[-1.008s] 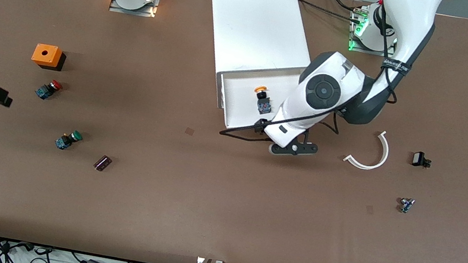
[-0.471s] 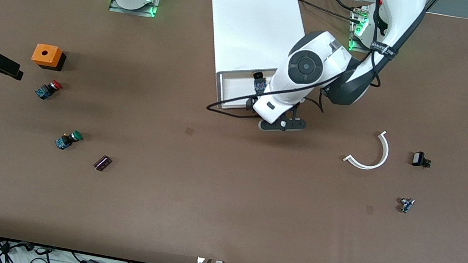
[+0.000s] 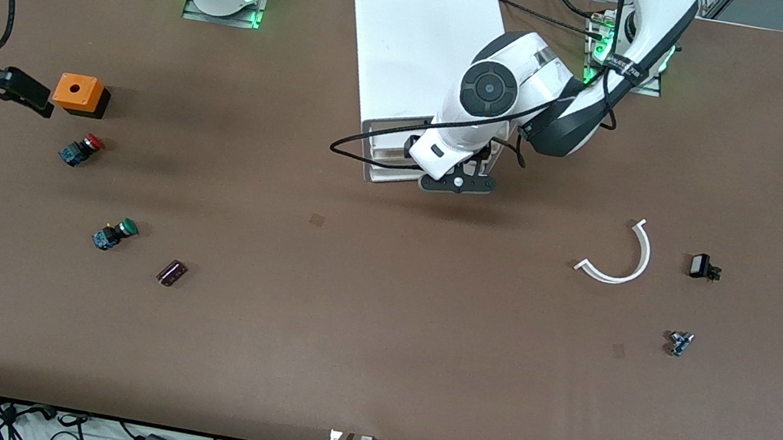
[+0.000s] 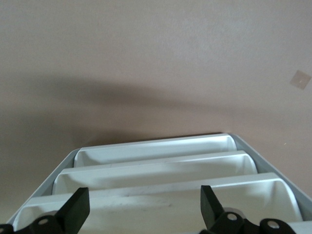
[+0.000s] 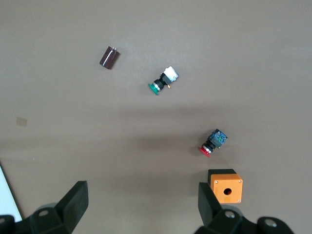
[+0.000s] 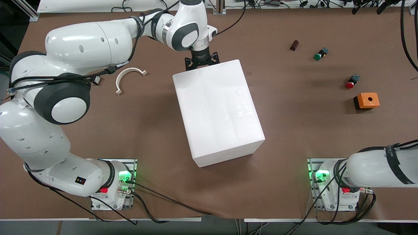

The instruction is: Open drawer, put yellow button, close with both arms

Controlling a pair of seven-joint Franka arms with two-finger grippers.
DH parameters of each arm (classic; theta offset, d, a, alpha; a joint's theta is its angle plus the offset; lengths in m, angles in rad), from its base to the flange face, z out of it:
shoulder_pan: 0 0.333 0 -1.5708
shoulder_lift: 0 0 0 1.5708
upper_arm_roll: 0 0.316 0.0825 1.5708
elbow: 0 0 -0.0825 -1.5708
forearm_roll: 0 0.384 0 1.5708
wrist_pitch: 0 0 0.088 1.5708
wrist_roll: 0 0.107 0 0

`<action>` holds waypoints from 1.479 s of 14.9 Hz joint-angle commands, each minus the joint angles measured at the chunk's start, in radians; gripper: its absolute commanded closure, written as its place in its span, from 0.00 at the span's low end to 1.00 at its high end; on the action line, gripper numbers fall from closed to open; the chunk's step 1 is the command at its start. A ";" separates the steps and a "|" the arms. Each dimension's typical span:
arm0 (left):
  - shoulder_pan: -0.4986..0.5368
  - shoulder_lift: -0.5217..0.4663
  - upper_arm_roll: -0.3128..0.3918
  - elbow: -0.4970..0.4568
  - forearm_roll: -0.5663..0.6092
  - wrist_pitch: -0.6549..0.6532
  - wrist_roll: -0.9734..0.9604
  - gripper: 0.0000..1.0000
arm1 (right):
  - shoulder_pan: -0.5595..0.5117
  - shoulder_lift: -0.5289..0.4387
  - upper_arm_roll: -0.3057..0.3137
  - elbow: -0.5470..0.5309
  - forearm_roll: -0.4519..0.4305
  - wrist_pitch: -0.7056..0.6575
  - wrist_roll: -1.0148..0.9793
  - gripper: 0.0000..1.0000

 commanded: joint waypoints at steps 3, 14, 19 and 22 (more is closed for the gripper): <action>0.003 -0.037 -0.035 -0.036 -0.011 -0.025 -0.054 0.00 | 0.002 -0.043 0.009 -0.043 -0.027 0.030 -0.028 0.00; 0.100 -0.038 -0.045 0.071 0.009 -0.155 0.036 0.00 | 0.002 -0.039 0.013 -0.032 -0.027 0.026 -0.024 0.00; 0.265 -0.072 -0.045 0.180 0.011 -0.346 0.211 0.00 | 0.002 -0.037 0.013 -0.032 -0.025 0.031 -0.018 0.00; 0.360 -0.106 -0.044 0.215 0.012 -0.409 0.335 0.00 | 0.002 -0.040 0.013 -0.031 -0.030 0.036 -0.028 0.00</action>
